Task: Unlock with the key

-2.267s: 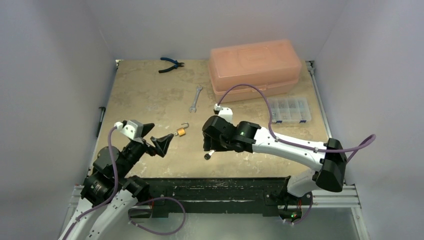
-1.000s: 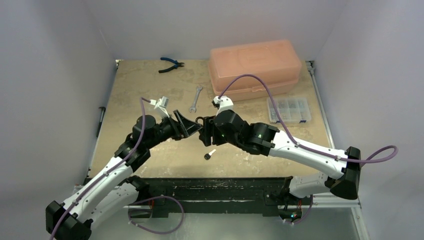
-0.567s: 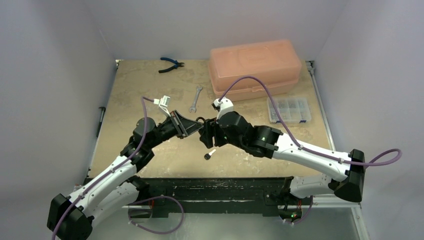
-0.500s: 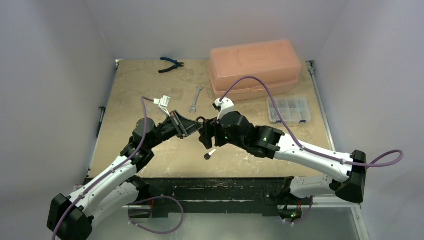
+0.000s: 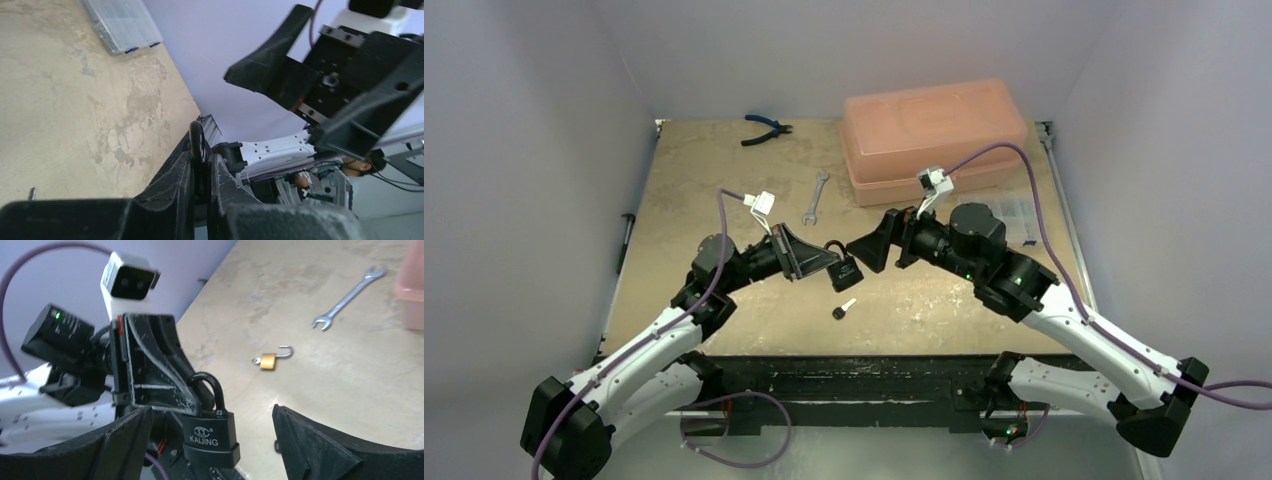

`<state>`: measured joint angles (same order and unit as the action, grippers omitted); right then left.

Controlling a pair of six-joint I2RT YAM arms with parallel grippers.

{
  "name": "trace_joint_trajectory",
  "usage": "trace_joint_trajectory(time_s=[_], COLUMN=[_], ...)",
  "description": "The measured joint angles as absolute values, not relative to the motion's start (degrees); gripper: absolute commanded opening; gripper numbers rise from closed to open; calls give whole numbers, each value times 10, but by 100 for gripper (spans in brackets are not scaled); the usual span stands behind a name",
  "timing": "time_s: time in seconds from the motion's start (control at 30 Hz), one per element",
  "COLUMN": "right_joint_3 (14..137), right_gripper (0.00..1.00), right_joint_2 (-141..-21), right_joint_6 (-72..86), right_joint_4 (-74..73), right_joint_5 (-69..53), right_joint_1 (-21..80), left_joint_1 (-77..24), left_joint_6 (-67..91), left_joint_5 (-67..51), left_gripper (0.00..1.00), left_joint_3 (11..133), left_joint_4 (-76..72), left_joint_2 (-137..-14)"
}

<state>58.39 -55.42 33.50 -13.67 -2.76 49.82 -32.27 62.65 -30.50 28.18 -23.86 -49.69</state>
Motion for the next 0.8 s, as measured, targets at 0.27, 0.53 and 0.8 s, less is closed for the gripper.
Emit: trace_joint_trajectory(time_s=[0.27,0.53,0.8], right_joint_3=[566,545,540], right_gripper=[88,64,18], right_joint_2=[-556,-556,-556], right_joint_6=[335,347,362], right_joint_4=[-112,-66,-40], right_joint_5=[-175,-262,-289], right_joint_1=[476,460,456], left_joint_1=[-323,-323,-322], left_joint_6=[652,660,671], left_joint_5=[-364,-396,-413], left_gripper=[0,0,0], left_joint_3=[318,342,343], left_joint_4=[-312,-352,-370], left_joint_2=[-509,-515,-531])
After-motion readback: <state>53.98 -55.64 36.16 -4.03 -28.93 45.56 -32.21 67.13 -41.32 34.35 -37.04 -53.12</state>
